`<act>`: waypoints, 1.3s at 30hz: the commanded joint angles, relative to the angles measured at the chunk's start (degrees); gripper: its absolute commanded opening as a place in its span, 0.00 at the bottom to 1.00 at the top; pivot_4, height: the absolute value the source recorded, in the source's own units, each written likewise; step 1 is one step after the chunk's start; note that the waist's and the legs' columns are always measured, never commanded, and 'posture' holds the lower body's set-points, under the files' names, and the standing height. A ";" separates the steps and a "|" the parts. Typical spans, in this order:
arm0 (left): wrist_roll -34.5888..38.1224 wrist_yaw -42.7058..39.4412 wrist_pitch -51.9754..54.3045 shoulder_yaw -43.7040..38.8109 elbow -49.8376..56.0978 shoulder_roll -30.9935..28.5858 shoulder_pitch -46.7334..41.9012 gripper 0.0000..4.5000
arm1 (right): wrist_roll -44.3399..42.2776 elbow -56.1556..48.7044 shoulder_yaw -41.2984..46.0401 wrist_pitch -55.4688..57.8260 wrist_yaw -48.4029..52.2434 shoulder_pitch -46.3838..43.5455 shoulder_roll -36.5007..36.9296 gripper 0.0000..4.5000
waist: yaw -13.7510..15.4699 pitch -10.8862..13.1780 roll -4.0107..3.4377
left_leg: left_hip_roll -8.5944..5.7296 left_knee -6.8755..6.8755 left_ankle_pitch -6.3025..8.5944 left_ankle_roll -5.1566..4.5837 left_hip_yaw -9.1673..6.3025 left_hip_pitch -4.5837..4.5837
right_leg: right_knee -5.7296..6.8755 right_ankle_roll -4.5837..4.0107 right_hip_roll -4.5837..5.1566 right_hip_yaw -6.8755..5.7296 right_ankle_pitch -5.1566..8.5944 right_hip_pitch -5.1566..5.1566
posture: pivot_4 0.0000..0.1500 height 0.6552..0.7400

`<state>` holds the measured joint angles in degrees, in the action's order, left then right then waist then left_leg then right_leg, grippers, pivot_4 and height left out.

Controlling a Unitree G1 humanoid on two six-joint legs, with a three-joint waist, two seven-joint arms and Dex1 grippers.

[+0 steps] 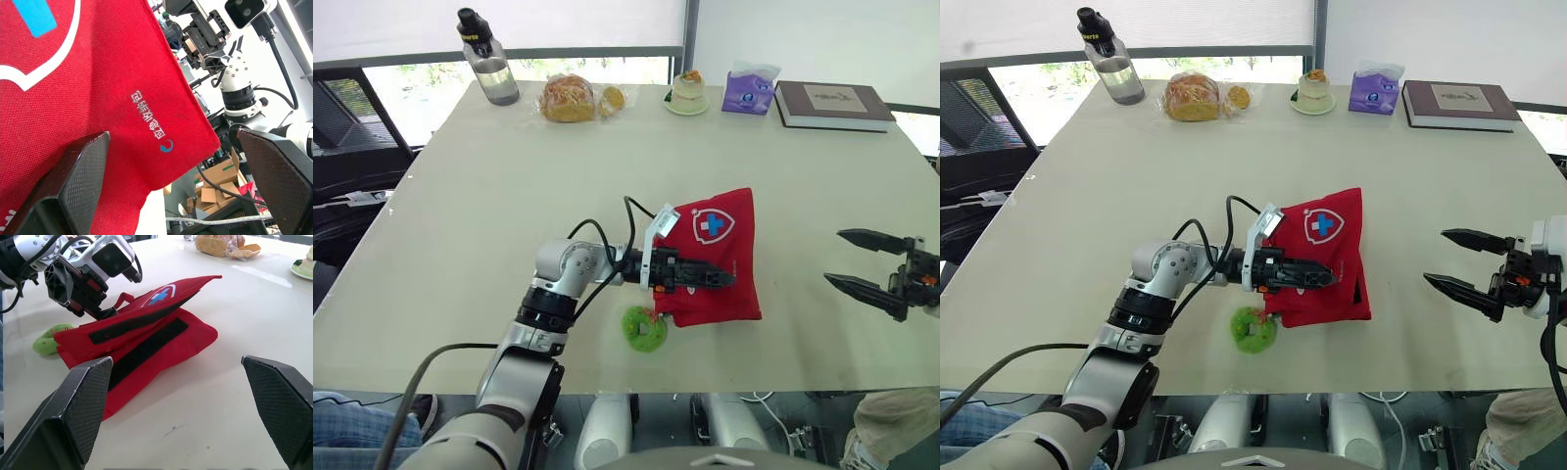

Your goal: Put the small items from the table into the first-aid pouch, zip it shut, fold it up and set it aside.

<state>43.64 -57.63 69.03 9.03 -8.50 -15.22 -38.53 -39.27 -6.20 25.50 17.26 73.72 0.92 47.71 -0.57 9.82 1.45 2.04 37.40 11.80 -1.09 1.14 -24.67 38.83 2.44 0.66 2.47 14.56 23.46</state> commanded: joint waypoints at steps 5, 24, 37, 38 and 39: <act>-4.46 1.33 -13.93 -0.26 4.13 3.30 -2.34 0.72 | 0.22 -0.51 1.36 -2.18 0.07 1.00 -0.43 1.00 | 0.07 0.00 0.00 | -0.01 0.02 0.00 0.00 0.01 -0.01 | 0.00 -0.01 0.01 0.02 -0.01 0.00 | 1.00 1.00; -32.73 -1.20 -40.23 23.95 -7.79 4.79 -1.30 0.01 | 1.16 -1.03 0.80 -3.33 -0.76 1.36 -0.38 1.00 | 0.33 -0.10 -0.13 | -0.21 0.02 0.00 -0.01 0.04 0.04 | -0.02 -0.01 -0.01 0.04 0.01 -0.10 | 1.00 1.00; -30.82 -19.73 -39.78 25.11 -12.25 6.98 -5.24 0.01 | 1.06 -3.26 1.13 -2.63 -2.27 2.77 -0.44 1.00 | 1.44 -0.25 -0.34 | -0.28 0.03 0.00 -0.01 -0.07 0.03 | -0.16 -0.15 0.01 -0.03 0.13 -0.23 | 1.00 1.00; -29.70 -19.84 -40.10 23.56 -11.72 7.57 -5.44 0.01 | 1.04 -3.39 1.11 -2.60 -2.35 2.86 -0.50 1.00 | 1.44 -0.25 -0.34 | -0.28 0.03 0.00 -0.02 -0.07 0.03 | -0.18 -0.14 0.01 -0.02 0.14 -0.24 | 1.00 1.00; -28.42 -19.59 -40.26 21.64 -11.19 8.22 -5.95 0.01 | 0.99 -3.53 1.08 -2.54 -2.42 2.94 -0.57 1.00 | 1.44 -0.26 -0.35 | -0.28 0.03 0.00 -0.02 -0.08 0.03 | -0.20 -0.14 0.01 -0.02 0.14 -0.25 | 1.00 1.00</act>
<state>11.42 -74.70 27.74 31.90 -19.65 -10.00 -45.76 -37.69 -7.97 25.40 14.84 71.79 3.62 46.79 0.87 9.56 1.10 1.76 37.43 11.80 -1.11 1.06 -24.66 38.62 2.31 0.67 2.44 14.70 23.21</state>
